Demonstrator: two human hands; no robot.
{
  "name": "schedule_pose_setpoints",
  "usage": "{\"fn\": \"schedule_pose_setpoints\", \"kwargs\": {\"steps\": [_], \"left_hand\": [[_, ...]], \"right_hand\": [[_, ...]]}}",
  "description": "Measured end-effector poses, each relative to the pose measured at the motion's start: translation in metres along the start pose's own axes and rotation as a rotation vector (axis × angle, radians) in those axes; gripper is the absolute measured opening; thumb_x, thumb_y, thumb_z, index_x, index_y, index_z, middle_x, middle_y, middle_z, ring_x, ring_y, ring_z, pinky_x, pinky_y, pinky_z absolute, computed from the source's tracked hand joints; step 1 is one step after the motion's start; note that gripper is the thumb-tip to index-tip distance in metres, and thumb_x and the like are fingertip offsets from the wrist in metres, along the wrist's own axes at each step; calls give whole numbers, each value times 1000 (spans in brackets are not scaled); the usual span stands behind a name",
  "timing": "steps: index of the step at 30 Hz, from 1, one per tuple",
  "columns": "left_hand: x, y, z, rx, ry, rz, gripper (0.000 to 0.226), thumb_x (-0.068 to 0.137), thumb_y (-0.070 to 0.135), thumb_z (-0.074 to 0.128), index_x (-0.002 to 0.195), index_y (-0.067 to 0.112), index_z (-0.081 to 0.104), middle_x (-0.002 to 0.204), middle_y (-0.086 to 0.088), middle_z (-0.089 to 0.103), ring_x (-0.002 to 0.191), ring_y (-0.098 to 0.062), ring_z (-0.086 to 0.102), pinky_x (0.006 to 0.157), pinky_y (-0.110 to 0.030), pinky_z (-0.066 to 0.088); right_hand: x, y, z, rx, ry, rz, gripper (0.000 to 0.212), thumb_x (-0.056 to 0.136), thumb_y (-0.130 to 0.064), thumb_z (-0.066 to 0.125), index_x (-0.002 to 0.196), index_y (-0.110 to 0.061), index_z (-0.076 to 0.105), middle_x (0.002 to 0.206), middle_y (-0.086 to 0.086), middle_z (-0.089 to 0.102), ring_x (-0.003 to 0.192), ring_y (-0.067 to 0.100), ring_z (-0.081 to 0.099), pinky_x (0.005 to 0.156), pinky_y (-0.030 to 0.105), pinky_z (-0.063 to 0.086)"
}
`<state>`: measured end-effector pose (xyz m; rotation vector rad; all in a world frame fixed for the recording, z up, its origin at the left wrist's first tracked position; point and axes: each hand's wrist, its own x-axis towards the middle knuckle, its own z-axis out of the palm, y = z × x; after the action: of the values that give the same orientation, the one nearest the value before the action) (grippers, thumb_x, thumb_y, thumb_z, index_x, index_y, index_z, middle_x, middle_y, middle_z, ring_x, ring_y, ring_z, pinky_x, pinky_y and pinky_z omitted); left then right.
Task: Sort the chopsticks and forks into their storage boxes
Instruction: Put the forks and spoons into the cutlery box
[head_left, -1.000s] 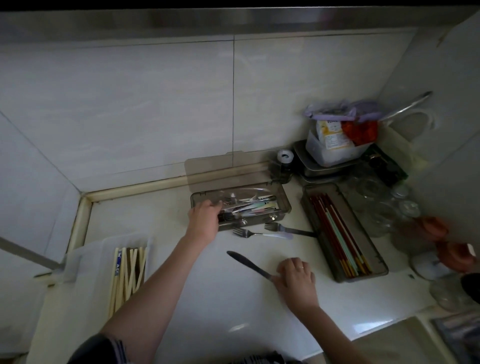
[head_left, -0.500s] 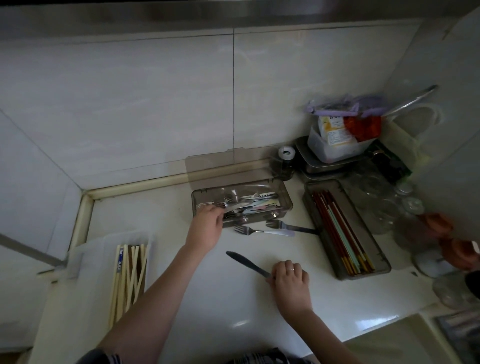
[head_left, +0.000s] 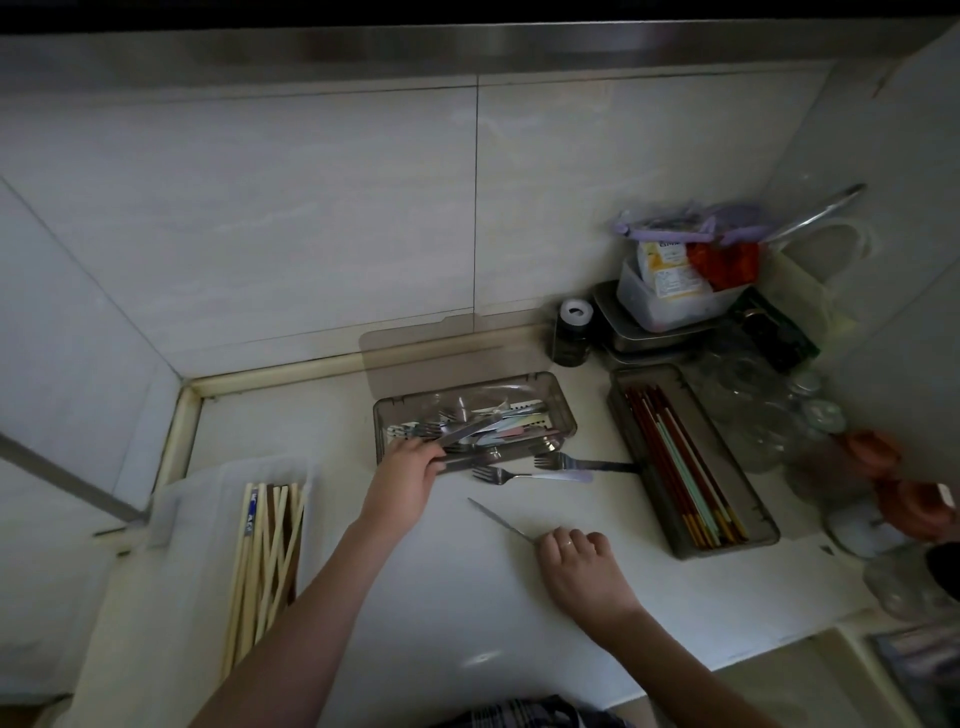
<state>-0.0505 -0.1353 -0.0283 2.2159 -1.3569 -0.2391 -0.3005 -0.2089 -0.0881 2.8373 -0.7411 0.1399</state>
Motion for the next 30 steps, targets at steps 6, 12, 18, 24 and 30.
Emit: {"fn": "schedule_pose_setpoints", "kwargs": {"steps": [6, 12, 18, 24, 30], "left_hand": [[-14, -16, -6, -121, -20, -39, 9, 84, 8, 64, 91, 8, 69, 89, -10, 65, 88, -28, 56, 75, -29, 39], [-23, 4, -20, -169, 148, 5, 18, 90, 18, 58, 101, 15, 72, 93, 1, 69, 88, -14, 57, 78, -24, 43], [-18, 32, -31, -190, -502, 2, 21, 89, 35, 58, 101, 22, 68, 91, 9, 69, 81, -7, 64, 75, -27, 52], [-6, 18, -32, -206, -352, -88, 13, 91, 21, 55, 80, 26, 60, 71, 9, 57, 71, -11, 57, 64, -28, 40], [16, -3, -39, -89, -191, -162, 20, 95, 14, 46, 99, 9, 65, 99, -5, 67, 90, -25, 59, 73, -31, 42]], "right_hand": [[-3, 10, -12, 120, 45, -55, 30, 65, -13, 72, 92, -15, 60, 80, 4, 64, 67, 25, 60, 56, 32, 50], [24, 11, -32, 184, 122, -116, 45, 64, -10, 71, 101, -21, 47, 87, 0, 64, 78, 23, 61, 72, 33, 48], [49, 8, -45, 259, 202, -87, 41, 68, -13, 79, 96, -23, 50, 91, -2, 59, 84, 21, 57, 75, 32, 29], [49, 18, -44, 415, 272, 215, 21, 88, -27, 59, 107, -19, 53, 109, 7, 57, 99, 26, 54, 85, 39, 45], [35, 43, -25, 466, -83, 478, 49, 94, -30, 51, 139, -17, 39, 142, 4, 42, 133, 24, 37, 111, 44, 25]]}}
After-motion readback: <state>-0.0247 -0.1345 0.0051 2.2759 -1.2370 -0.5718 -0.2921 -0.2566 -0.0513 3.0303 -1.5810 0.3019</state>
